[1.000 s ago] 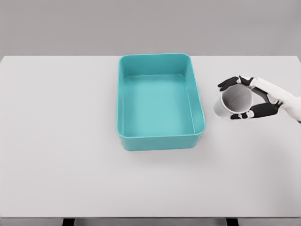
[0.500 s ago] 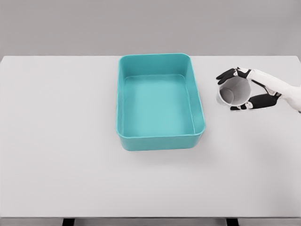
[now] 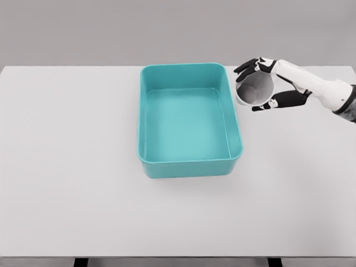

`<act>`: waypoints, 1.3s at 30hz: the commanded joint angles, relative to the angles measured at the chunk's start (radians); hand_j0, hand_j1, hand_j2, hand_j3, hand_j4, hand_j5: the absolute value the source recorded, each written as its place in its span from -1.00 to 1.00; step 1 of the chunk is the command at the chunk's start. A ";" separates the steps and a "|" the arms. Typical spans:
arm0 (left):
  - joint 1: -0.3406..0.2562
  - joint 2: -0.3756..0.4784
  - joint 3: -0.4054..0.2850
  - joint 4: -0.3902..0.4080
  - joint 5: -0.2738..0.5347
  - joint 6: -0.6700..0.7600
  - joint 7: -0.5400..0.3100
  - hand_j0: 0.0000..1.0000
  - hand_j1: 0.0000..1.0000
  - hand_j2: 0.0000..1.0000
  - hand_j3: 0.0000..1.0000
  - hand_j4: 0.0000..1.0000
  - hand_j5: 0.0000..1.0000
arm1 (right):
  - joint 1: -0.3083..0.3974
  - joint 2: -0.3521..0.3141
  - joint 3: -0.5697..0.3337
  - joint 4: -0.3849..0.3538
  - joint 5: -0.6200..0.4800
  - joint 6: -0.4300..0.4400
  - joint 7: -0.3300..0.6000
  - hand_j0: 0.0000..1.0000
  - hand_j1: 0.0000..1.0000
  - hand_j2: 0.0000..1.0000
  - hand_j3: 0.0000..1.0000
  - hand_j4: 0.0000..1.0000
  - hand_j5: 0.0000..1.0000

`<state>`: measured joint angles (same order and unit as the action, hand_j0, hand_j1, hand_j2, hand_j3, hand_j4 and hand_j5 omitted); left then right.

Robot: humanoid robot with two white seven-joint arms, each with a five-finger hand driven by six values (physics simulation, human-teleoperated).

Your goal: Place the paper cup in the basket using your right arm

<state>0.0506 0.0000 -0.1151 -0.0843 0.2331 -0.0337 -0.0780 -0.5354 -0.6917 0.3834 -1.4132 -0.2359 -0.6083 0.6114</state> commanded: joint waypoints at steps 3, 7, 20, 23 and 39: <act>0.000 0.000 0.000 0.000 0.000 0.000 0.000 1.00 1.00 1.00 1.00 1.00 1.00 | -0.008 0.083 0.014 -0.001 0.053 0.025 -0.001 0.23 0.23 0.23 0.23 0.23 0.23; 0.000 0.000 0.000 0.001 0.000 0.000 0.000 1.00 1.00 1.00 1.00 1.00 1.00 | -0.034 0.123 0.028 -0.001 0.105 0.048 -0.001 0.23 0.23 0.23 0.23 0.23 0.23; 0.000 0.000 0.000 0.000 0.000 0.000 0.000 1.00 1.00 1.00 1.00 1.00 1.00 | -0.087 0.236 0.160 -0.044 0.471 0.209 -0.001 0.24 0.24 0.24 0.24 0.24 0.24; 0.000 0.000 0.000 0.001 0.000 0.000 0.000 1.00 1.00 1.00 1.00 1.00 1.00 | -0.112 0.274 0.222 -0.044 0.604 0.317 -0.001 0.24 0.24 0.24 0.24 0.24 0.24; 0.000 0.000 0.000 0.000 0.000 0.000 0.000 1.00 1.00 1.00 1.00 1.00 1.00 | -0.133 0.307 0.292 -0.141 0.762 0.429 -0.001 1.00 1.00 1.00 1.00 1.00 1.00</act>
<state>0.0506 0.0000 -0.1150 -0.0843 0.2330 -0.0338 -0.0780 -0.6688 -0.3828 0.6748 -1.5407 0.5269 -0.1826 0.6113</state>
